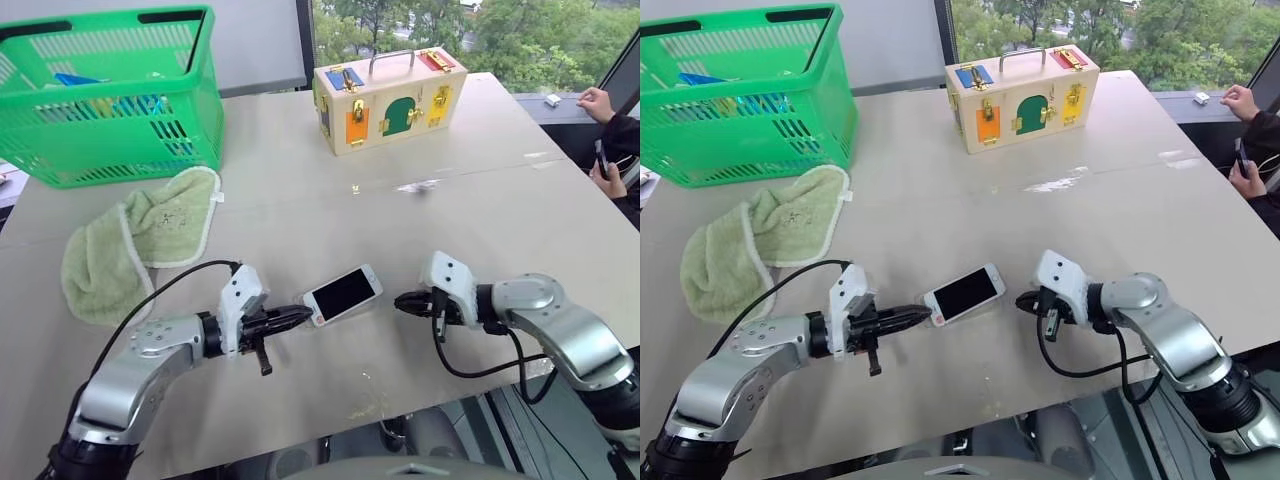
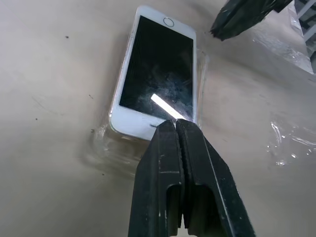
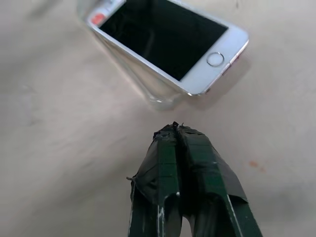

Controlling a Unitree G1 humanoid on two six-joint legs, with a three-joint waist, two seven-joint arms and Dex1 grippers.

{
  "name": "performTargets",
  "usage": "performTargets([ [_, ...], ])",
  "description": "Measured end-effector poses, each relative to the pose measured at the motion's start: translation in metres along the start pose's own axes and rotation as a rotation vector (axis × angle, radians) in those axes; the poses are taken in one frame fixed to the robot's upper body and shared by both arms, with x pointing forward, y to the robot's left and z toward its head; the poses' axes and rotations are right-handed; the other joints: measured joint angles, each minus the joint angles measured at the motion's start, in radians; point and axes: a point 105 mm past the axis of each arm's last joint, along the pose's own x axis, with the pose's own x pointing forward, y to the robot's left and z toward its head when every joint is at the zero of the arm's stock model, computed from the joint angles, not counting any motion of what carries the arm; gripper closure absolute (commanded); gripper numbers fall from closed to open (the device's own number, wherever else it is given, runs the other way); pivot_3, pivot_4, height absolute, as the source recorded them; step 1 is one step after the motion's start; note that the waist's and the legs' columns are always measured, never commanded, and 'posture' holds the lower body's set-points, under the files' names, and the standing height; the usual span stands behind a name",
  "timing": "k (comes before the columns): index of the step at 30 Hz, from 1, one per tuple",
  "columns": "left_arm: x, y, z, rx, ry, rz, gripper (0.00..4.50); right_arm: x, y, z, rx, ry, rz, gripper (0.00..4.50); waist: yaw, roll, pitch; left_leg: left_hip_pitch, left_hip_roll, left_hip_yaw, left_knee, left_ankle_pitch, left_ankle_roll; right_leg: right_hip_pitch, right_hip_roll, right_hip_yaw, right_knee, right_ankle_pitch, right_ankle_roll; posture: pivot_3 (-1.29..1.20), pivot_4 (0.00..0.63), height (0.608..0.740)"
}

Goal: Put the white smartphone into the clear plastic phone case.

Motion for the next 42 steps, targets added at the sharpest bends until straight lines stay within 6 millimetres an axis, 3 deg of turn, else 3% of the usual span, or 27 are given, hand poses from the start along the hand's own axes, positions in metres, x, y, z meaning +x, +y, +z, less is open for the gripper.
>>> performTargets([
  [3,-0.018,0.007,-0.005,0.009,0.036,0.023,4.48,-0.006,0.003,0.011,-0.029,-0.06,0.004,4.5,0.002,0.0,0.0,0.0,0.0,0.0,0.0,0.0,0.0,0.0,-0.001,0.0,0.0,0.0,0.0,0.0,0.15,0.74],
  [8,-0.026,0.016,-0.012,0.021,0.065,0.026,4.48,-0.008,0.006,0.016,-0.07,-0.106,0.0,4.5,0.006,0.0,0.0,0.0,0.0,0.001,0.001,0.0,0.0,0.0,-0.002,0.0,0.0,0.0,0.0,0.0,0.15,0.74],
  [12,-0.009,0.015,-0.008,0.051,0.042,-0.011,4.48,-0.01,0.005,0.022,-0.104,-0.13,-0.015,4.5,0.01,0.0,0.0,0.0,-0.001,0.001,0.001,0.0,0.0,0.0,-0.002,0.001,0.0,0.0,0.0,0.0,0.15,0.74],
  [18,0.003,0.015,-0.018,0.094,0.074,-0.035,4.48,-0.017,0.002,0.017,-0.118,-0.102,-0.046,4.5,0.008,0.0,0.0,0.001,0.0,0.001,0.0,0.0,0.0,0.001,-0.001,0.001,0.0,0.0,0.0,0.0,0.15,0.74],
  [42,0.016,0.022,-0.03,0.179,-0.049,-0.097,4.48,-0.019,0.003,0.009,-0.103,-0.075,-0.079,4.5,0.033,0.008,-0.006,0.003,-0.001,0.001,0.003,0.0,0.0,0.003,-0.002,0.002,0.001,0.0,0.0,0.0,0.15,0.74],
])
